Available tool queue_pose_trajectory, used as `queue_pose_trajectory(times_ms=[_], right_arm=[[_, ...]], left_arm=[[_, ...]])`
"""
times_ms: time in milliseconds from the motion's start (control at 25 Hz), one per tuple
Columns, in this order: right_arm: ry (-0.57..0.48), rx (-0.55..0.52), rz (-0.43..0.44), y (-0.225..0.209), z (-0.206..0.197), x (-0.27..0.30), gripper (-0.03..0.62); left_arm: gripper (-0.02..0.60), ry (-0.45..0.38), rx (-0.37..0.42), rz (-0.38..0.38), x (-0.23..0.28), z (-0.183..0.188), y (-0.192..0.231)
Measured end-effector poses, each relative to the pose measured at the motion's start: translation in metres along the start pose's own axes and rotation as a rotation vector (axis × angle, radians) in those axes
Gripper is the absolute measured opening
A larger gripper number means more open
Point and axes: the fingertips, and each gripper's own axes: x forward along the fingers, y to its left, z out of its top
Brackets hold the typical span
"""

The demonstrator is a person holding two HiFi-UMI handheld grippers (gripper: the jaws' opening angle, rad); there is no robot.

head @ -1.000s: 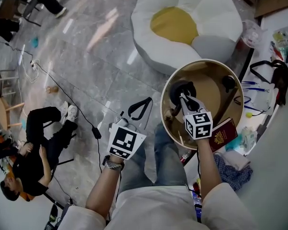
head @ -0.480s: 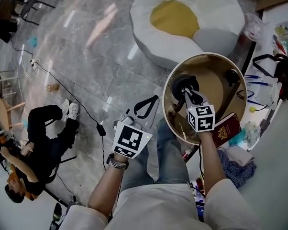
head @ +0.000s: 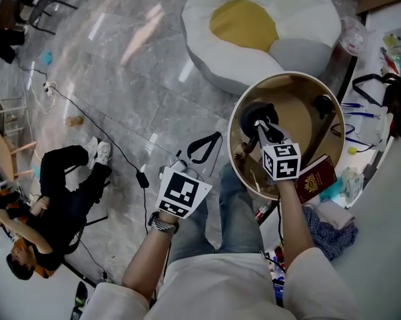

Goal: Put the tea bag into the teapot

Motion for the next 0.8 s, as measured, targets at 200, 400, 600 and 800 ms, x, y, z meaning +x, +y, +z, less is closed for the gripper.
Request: queue_pose_trajectory(times_ms=[200, 400, 600, 800], right_arm=[[0.0, 0.031, -0.007, 0.0, 0.0, 0.001, 0.078], [-0.003, 0.049, -0.031, 0.001, 0.001, 0.001, 0.109], [0.006, 0.06, -0.035, 0.0, 0.0, 0.0, 0.109], [0.021, 0.075, -0.057, 0.0, 0.006, -0.008, 0.112]], left_arm=[[-0.002, 0.006, 0.008, -0.016, 0.001, 0.0, -0.004], [-0.002, 0.02, 0.046, -0.042, 0.004, 0.002, -0.011], [-0.002, 0.024, 0.054, -0.056, 0.002, 0.004, -0.013], [-0.002, 0.027, 0.068, -0.07, -0.006, 0.013, -0.014]])
